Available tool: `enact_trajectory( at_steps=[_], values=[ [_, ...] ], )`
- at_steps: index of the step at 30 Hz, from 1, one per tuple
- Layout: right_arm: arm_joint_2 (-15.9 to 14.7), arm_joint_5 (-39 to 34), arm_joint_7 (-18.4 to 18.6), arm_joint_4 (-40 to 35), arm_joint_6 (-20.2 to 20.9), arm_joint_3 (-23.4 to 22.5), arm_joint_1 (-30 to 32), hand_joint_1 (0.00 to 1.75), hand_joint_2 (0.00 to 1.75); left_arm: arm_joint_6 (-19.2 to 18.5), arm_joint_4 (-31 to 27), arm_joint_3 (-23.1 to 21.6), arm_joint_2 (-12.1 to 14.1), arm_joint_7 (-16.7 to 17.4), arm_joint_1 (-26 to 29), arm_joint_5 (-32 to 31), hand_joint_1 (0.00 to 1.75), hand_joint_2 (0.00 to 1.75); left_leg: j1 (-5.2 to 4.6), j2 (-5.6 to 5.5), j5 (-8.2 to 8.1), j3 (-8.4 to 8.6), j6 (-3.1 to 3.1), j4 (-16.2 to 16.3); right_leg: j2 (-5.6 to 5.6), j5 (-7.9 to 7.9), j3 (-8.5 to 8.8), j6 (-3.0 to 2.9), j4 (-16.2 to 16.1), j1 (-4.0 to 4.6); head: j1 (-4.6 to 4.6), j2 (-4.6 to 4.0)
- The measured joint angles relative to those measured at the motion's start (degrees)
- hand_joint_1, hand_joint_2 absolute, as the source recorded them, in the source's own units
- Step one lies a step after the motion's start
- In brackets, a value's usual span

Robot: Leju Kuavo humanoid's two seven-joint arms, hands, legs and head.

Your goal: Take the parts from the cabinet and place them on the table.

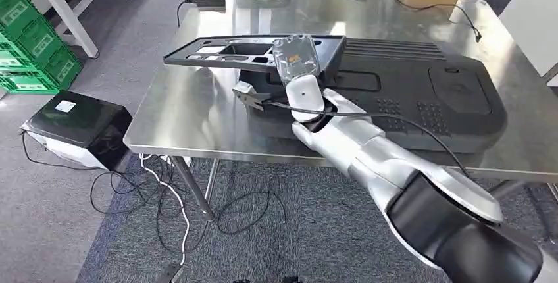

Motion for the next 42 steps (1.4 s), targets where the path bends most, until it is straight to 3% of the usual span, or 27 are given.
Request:
enact_trajectory(
  at_steps=[2,4,10,12,13,14,15,16,25,30,42],
  values=[
    [-0.2,-0.5,0.3,0.2,0.0,0.0,-0.3,1.75,1.75,-0.1,0.0,0.0,0.0,0.0,0.0,-0.2,0.00,1.75,-0.01,0.00,-0.33,-1.31,-0.16,2.0,0.01,0.09,-1.41,-0.04,2.0,0.08,-0.15,0.00],
    [-0.4,-1.2,0.3,0.4,-0.1,0.0,-0.3,1.75,1.75,-0.1,0.0,0.0,0.0,0.3,0.1,-0.6,0.00,1.75,0.01,0.01,0.26,-1.69,-0.35,3.4,0.00,-0.29,-1.87,-0.44,3.7,0.08,0.04,0.00],
    [-1.0,-3.3,0.8,0.7,-1.5,-0.1,-0.7,1.75,1.75,-0.5,0.0,0.0,0.0,0.5,-0.1,-1.2,0.00,1.75,-0.05,0.06,-2.34,-2.32,-0.67,7.0,0.02,-2.58,-2.69,-0.81,7.4,0.12,-0.15,0.00],
    [-1.3,-4.3,0.9,0.7,-2.1,-0.3,-0.8,1.75,1.75,-0.6,0.0,0.0,0.0,0.6,-0.1,-1.4,0.00,1.75,-0.06,0.05,-2.91,-2.30,-0.76,7.7,0.00,-2.90,-2.75,-0.66,8.1,0.12,-0.09,0.00],
    [-1.4,-5.0,0.8,0.7,-2.6,-0.4,-1.0,1.75,1.75,-0.6,0.0,0.0,0.1,0.6,-0.1,-1.5,0.00,1.75,-0.14,0.12,-2.58,-2.24,-0.54,7.7,-0.01,-2.10,-2.65,-0.77,7.7,-0.07,-0.07,0.00],
    [-1.5,-5.6,0.7,0.7,-3.2,-0.5,-1.5,1.75,1.75,-0.4,0.0,0.0,0.3,0.7,-0.1,-1.8,0.00,1.75,-0.45,0.24,-2.24,-2.18,0.37,7.5,-0.09,-1.56,-2.51,0.01,6.9,-0.43,-0.11,0.00],
    [-1.6,-6.1,0.7,0.6,-3.8,-0.9,-1.9,1.75,1.75,-0.1,0.0,0.0,0.3,0.7,-0.1,-1.9,0.00,1.75,-0.38,0.48,-2.00,-1.77,0.74,6.5,-0.03,-2.14,-2.36,-0.78,7.1,-0.36,-0.50,0.00],
    [-1.7,-6.5,0.7,0.6,-4.0,-1.3,-2.2,1.75,1.75,0.0,0.0,0.0,0.3,0.8,-0.1,-2.0,0.00,1.75,-0.53,0.44,-1.25,-1.35,-0.52,5.8,0.03,-1.54,-2.11,-1.00,6.5,-0.39,-0.69,0.00],
    [-3.4,-6.2,0.9,0.6,-3.3,-1.6,-1.7,1.75,1.75,0.8,-0.1,0.0,0.2,0.4,0.0,-2.6,0.00,1.75,-0.18,0.32,0.02,1.03,-0.62,0.7,0.04,-0.28,0.40,-1.18,1.4,-0.08,-0.50,0.00],
    [-3.7,-6.8,-0.2,0.6,-3.2,-1.6,-1.0,1.75,1.75,0.8,-0.1,0.0,0.2,-0.1,0.1,-2.5,0.00,1.75,-0.11,0.31,1.93,4.33,-0.51,-4.7,0.03,1.47,3.76,-0.94,-4.0,-0.06,-0.55,0.00],
    [-5.7,-7.6,-0.3,0.6,-3.2,-2.1,-0.4,1.75,1.75,1.1,-0.1,0.0,0.2,-1.0,0.0,-3.0,0.00,1.75,-0.04,0.32,8.63,13.48,-0.40,-21.0,0.04,8.10,12.89,-0.66,-20.1,-0.07,-0.44,0.00]
  ],
)
